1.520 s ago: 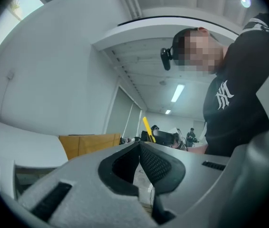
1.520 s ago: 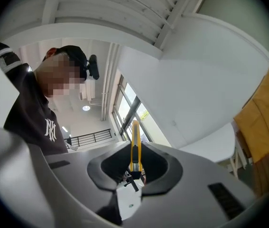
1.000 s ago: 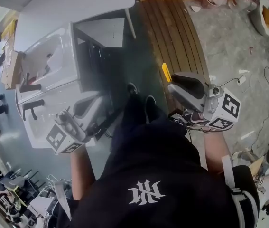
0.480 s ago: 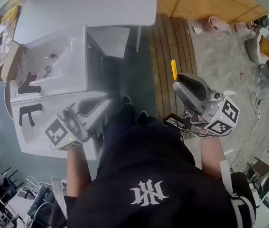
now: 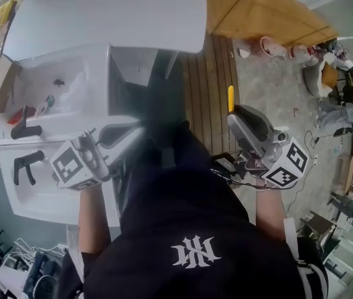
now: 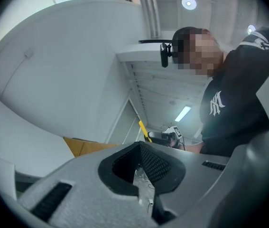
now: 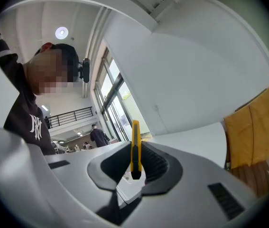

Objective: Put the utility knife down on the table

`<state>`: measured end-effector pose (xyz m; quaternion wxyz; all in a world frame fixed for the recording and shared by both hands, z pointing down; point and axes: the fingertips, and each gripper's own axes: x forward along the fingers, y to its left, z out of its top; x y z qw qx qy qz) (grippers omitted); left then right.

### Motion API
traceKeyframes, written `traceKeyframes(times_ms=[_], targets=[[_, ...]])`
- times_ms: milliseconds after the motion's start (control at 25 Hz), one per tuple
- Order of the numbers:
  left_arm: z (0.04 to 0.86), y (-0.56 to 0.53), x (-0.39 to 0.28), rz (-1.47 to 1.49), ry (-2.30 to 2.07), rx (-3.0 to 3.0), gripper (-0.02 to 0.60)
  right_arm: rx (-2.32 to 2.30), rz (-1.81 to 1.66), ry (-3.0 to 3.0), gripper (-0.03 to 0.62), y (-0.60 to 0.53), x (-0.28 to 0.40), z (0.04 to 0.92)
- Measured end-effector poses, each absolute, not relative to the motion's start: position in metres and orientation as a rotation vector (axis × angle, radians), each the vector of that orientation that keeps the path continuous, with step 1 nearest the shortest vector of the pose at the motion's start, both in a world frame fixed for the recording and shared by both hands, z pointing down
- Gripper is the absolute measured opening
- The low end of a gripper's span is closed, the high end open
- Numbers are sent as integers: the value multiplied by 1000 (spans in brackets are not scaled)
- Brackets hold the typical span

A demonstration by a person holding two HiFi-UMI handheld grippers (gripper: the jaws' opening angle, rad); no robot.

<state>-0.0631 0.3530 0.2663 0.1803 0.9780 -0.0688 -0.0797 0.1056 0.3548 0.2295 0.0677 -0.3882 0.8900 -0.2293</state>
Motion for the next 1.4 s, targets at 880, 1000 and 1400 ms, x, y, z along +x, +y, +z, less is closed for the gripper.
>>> traceKeyframes(times_ms=[880,1000,1400], targets=[[221,124,76,-101,-482,2838,5,-808,-677,2601,54,134,264,229],[229,118,97,-12,-433,2853,5,-807,-715,2577,54,117,280,242],[282,23,70,-12,-335,2797,5,-895,-726,2622,54,22,230,261]])
